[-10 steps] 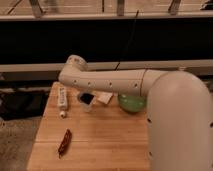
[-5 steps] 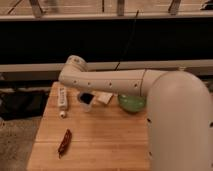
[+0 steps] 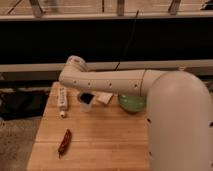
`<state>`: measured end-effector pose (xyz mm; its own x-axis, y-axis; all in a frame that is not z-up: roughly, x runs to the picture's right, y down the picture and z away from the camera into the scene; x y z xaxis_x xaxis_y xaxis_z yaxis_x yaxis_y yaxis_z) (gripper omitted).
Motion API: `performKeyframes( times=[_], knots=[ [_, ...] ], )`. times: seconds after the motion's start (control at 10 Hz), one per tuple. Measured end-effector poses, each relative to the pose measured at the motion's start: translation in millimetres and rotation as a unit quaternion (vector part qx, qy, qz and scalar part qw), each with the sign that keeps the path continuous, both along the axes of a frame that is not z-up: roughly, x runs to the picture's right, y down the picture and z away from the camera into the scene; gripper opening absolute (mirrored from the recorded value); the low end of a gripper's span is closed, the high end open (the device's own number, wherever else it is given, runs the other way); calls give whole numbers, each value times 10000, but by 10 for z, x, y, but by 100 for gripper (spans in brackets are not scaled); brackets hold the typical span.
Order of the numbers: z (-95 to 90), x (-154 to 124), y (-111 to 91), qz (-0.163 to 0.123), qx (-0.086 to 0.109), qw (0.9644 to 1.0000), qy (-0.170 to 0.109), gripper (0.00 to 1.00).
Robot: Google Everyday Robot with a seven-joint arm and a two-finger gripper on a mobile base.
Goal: Place the eraser in the ceramic cup
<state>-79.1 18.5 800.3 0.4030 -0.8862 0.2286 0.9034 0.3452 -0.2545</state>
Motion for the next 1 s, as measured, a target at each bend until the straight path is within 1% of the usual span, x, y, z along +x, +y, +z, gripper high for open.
performKeyframes(
  times=[1.0],
  knots=[
    [30,-7,-18,-51,78,10000,-29,13]
  ],
)
